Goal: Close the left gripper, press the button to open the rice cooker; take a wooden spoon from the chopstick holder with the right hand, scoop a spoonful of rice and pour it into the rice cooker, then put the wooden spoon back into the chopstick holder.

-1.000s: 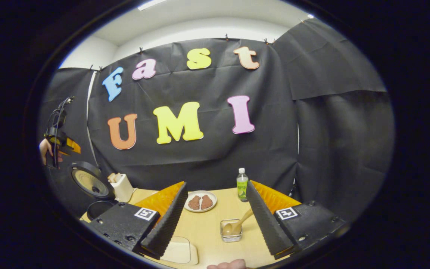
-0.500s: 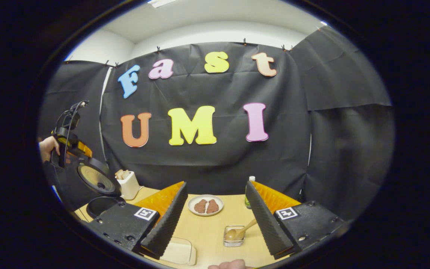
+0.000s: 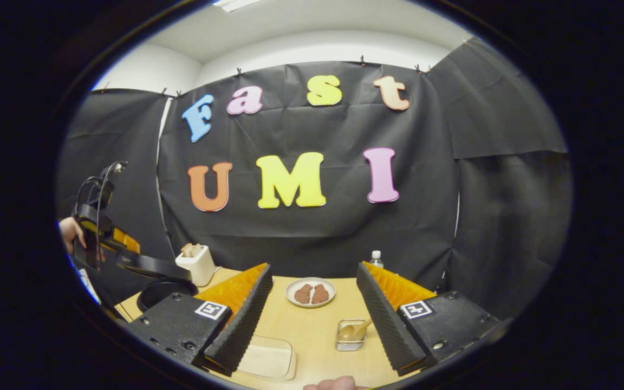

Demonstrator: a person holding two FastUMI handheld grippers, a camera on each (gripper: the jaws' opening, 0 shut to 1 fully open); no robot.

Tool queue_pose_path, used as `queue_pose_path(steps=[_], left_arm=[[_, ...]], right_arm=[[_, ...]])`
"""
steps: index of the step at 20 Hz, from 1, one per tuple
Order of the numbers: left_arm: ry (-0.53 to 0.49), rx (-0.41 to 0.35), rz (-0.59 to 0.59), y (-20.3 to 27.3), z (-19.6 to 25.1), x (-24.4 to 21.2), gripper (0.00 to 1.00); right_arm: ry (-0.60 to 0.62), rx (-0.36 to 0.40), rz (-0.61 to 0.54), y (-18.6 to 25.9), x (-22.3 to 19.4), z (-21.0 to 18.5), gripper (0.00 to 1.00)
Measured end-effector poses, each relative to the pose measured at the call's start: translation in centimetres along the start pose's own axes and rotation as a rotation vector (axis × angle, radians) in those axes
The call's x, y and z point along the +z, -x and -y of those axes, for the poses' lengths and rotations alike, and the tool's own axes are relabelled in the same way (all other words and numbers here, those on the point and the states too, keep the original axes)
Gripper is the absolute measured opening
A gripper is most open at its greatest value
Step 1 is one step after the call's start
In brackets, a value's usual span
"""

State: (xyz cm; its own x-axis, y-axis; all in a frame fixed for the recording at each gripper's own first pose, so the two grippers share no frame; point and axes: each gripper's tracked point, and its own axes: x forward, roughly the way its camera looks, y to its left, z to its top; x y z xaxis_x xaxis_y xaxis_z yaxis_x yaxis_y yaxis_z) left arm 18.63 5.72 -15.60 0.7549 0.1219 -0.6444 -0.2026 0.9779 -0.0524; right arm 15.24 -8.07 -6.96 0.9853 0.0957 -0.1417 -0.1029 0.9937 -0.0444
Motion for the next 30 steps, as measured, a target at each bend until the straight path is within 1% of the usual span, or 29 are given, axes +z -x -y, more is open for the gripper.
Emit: queue_pose_path(steps=[5, 9, 10, 11, 12, 20, 22, 26, 27, 28, 29, 30], left_arm=[[0.001, 0.004, -0.096, -0.5, -0.4, -5.4, 0.97], [0.024, -0.001, -0.176, -1.4, -0.6, -8.9, 0.97], [0.026, -0.001, -0.189, -1.6, -0.6, -9.4, 1.0], [0.028, 0.002, -0.199, -1.8, -0.7, -9.8, 0.97], [0.028, 0.005, -0.207, -2.1, -0.6, -10.2, 0.97], [0.035, 0.027, -0.268, -3.0, -1.1, -12.4, 0.97], [0.025, 0.037, -0.266, -3.1, -1.1, -12.5, 0.95], [-0.05, 0.066, -0.279, -3.6, -1.3, -13.9, 0.95], [-0.054, 0.067, -0.24, -3.7, -1.3, -13.4, 1.0], [-0.042, 0.071, -0.247, -3.5, -1.4, -13.6, 0.96], [-0.038, 0.071, -0.237, -3.7, -1.3, -13.3, 1.0], [-0.038, 0.073, -0.237, -3.6, -1.3, -13.5, 0.96]], right_arm=[[0.011, 0.029, -0.006, 0.5, -0.3, -1.6, 1.0], [0.008, 0.03, -0.03, 0.5, -1.2, -1.9, 1.0], [0.008, 0.03, -0.035, 0.5, -1.3, -1.9, 1.0], [0.007, 0.029, -0.035, 0.4, -1.3, -1.8, 1.0], [0.008, 0.028, -0.033, 0.2, -1.2, -1.8, 1.0], [0.003, 0.02, -0.031, -0.6, -1.2, -1.4, 1.0], [0.001, 0.021, -0.032, -0.9, -1.4, -1.3, 1.0], [-0.014, 0.035, -0.041, -1.7, -1.9, -1.6, 1.0], [-0.014, 0.039, -0.046, -1.9, -2.1, -1.7, 1.0], [-0.016, 0.042, -0.048, -2.1, -2.2, -1.8, 1.0], [-0.018, 0.044, -0.048, -2.1, -2.2, -1.8, 1.0], [-0.018, 0.046, -0.05, -2.2, -2.3, -1.9, 1.0]])
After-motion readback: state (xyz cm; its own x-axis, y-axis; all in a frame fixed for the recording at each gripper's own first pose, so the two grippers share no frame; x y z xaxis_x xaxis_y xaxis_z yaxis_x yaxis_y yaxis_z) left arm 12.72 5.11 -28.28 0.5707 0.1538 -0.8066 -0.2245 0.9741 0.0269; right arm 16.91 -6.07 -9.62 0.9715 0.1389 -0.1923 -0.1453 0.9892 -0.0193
